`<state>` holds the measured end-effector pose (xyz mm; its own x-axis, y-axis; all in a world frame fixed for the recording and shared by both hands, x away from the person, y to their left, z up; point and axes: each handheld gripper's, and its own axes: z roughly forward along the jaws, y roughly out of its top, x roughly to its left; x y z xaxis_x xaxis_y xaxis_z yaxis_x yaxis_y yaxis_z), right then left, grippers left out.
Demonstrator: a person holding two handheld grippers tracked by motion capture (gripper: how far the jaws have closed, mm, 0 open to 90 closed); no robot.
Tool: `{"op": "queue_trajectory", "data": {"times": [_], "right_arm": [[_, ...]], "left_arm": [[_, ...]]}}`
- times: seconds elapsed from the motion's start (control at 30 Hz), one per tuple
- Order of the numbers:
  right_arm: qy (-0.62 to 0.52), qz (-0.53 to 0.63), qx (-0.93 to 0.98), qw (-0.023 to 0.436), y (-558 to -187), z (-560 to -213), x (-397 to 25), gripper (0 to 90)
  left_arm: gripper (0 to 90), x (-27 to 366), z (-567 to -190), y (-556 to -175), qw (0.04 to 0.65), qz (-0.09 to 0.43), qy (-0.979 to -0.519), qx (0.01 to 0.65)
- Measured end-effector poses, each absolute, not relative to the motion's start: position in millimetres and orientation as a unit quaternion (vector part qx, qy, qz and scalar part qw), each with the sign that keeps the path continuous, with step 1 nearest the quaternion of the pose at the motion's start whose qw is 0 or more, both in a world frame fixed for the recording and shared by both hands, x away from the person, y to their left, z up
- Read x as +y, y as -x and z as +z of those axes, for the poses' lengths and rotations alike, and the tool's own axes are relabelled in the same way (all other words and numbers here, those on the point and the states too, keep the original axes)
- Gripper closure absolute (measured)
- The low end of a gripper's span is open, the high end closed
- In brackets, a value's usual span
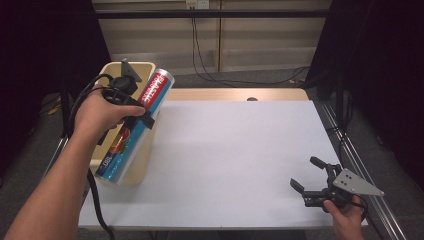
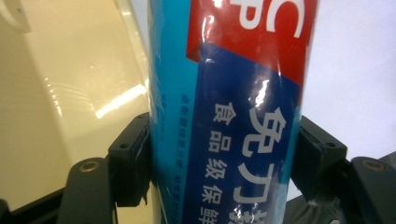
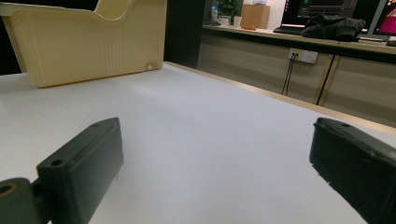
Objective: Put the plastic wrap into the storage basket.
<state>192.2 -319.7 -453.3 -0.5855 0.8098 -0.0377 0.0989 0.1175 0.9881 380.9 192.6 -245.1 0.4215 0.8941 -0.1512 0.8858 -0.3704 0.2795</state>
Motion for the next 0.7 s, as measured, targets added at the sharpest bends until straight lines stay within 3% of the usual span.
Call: {"op": "queue_trajectory", "data": {"times": [0.7], "right_arm": [[-0.331, 0.573, 0.683, 0.308, -193, -454, -318, 2.4]], "left_arm": [[32.0, 231, -253, -385, 0.152, 0.028, -0.794, 0.587]]}}
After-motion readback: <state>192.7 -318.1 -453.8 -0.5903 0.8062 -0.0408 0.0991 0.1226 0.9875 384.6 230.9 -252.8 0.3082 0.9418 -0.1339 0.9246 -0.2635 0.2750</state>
